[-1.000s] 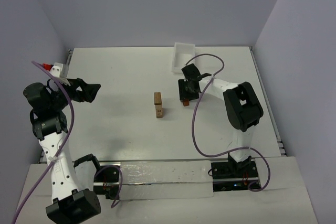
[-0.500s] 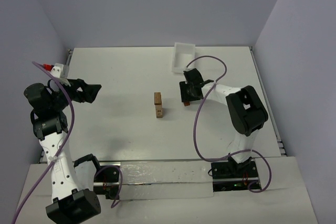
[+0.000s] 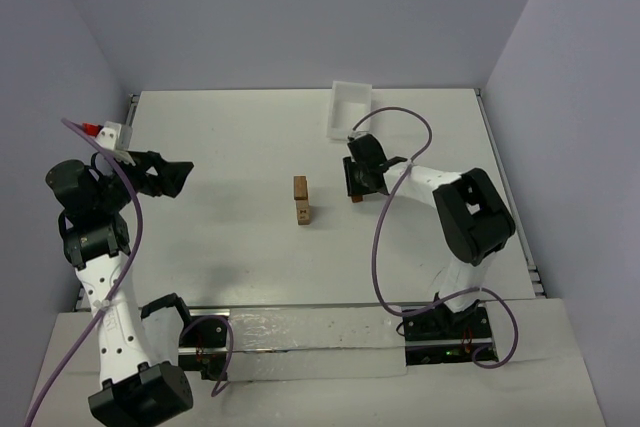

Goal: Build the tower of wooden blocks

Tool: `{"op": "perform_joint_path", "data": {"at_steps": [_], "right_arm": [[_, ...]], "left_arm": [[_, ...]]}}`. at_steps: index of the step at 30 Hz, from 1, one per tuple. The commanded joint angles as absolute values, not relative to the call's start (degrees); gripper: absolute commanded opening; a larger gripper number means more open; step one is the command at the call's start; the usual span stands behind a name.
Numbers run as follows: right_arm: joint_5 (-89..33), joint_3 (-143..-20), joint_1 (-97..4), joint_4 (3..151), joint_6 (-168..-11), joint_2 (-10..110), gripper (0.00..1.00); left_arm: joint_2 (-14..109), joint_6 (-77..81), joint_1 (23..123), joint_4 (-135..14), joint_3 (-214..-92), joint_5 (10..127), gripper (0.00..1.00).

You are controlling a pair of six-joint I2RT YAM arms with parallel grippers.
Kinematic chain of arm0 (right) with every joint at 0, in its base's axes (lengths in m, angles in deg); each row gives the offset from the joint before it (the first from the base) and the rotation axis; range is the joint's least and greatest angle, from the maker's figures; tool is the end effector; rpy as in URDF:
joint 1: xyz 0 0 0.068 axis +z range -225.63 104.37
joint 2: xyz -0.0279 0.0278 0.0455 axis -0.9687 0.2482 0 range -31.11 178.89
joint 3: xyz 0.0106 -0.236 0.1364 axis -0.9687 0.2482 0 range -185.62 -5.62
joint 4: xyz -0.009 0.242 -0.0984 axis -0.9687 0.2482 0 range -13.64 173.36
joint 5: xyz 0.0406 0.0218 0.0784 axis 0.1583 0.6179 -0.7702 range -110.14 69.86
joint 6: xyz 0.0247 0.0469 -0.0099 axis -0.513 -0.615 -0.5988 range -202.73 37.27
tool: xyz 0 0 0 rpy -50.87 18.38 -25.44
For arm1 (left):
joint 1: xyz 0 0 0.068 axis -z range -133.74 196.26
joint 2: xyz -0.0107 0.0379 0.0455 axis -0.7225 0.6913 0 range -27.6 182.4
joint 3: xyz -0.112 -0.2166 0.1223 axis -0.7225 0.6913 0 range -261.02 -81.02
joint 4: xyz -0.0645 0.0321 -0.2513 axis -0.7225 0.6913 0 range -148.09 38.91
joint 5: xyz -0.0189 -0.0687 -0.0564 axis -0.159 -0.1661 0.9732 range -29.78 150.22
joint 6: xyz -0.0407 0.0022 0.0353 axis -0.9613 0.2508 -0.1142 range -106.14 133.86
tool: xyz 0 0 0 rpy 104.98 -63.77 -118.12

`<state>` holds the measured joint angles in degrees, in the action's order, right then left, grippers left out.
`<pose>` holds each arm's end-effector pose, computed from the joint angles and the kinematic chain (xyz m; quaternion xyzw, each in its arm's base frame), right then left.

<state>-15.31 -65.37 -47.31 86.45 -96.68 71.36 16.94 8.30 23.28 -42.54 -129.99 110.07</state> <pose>0.3218 0.1699 0.1619 -0.1050 0.9412 0.0776 0.3116 0.1640 0.0400 0.3587 0.0868 0.7447 -0.2345 0.6187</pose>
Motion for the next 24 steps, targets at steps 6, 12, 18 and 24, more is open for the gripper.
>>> {"op": "perform_joint_path", "data": {"at_steps": [6,12,18,24], "right_arm": [[-11.68,-75.31,-44.72,105.58,-109.13,58.77,0.00],[-3.97,-87.88,-42.13,120.62,-118.38,57.91,0.00],[-3.79,-91.71,-37.39,123.43,-121.79,55.03,0.00],[-1.60,-98.12,-29.43,124.70,-121.14,59.07,0.00]], "left_arm": [[14.12,6.08,23.06,-46.89,-128.07,110.48,0.99],[12.17,4.81,23.06,-48.21,-125.78,109.41,0.99],[11.07,4.42,23.06,-49.23,-124.39,108.39,0.99],[10.82,3.18,23.06,-50.71,-123.25,107.70,0.99]]}}
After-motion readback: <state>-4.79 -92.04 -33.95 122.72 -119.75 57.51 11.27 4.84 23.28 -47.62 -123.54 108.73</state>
